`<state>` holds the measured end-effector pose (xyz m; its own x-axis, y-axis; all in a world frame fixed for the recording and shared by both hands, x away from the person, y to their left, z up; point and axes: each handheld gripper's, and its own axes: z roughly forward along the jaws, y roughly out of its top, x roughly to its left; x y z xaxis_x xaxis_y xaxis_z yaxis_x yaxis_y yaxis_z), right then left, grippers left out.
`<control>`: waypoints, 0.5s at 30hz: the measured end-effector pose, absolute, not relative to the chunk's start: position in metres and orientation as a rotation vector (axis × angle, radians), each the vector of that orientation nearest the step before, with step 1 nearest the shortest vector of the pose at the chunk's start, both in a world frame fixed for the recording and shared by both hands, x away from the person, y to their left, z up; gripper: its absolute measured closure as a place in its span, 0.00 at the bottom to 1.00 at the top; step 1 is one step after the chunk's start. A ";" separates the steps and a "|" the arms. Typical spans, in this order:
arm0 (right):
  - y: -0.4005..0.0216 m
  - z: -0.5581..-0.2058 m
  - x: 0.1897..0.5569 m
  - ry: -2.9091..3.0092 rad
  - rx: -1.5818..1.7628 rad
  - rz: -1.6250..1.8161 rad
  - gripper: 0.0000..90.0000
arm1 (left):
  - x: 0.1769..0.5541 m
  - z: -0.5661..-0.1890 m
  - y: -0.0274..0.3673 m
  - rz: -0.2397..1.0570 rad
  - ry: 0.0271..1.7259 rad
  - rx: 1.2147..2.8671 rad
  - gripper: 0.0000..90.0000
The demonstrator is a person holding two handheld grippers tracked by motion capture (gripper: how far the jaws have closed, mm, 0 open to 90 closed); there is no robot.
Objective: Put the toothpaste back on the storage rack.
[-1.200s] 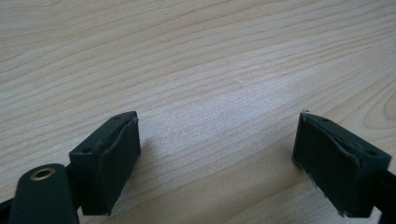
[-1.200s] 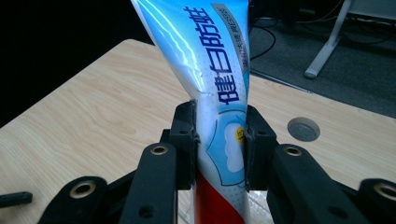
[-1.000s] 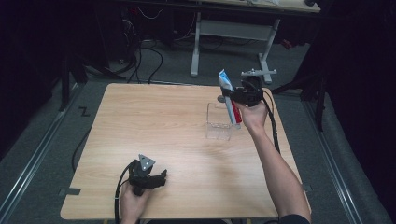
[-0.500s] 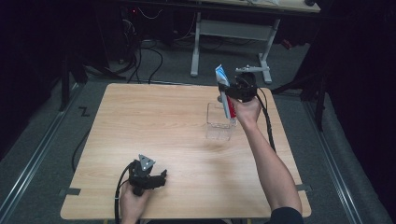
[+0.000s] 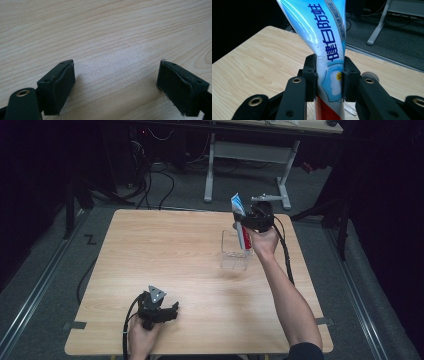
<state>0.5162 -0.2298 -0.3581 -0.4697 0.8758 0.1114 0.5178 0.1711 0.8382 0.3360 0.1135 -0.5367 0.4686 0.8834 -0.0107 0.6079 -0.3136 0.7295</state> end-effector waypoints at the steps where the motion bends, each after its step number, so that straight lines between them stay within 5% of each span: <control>1: -0.230 -0.359 0.516 2.057 1.320 1.218 0.78 | 0.336 -0.537 0.114 0.522 1.234 2.041 0.17; 15: -0.229 -0.374 0.516 2.078 1.336 1.188 0.77 | 0.336 -0.537 0.113 0.521 1.234 2.041 0.17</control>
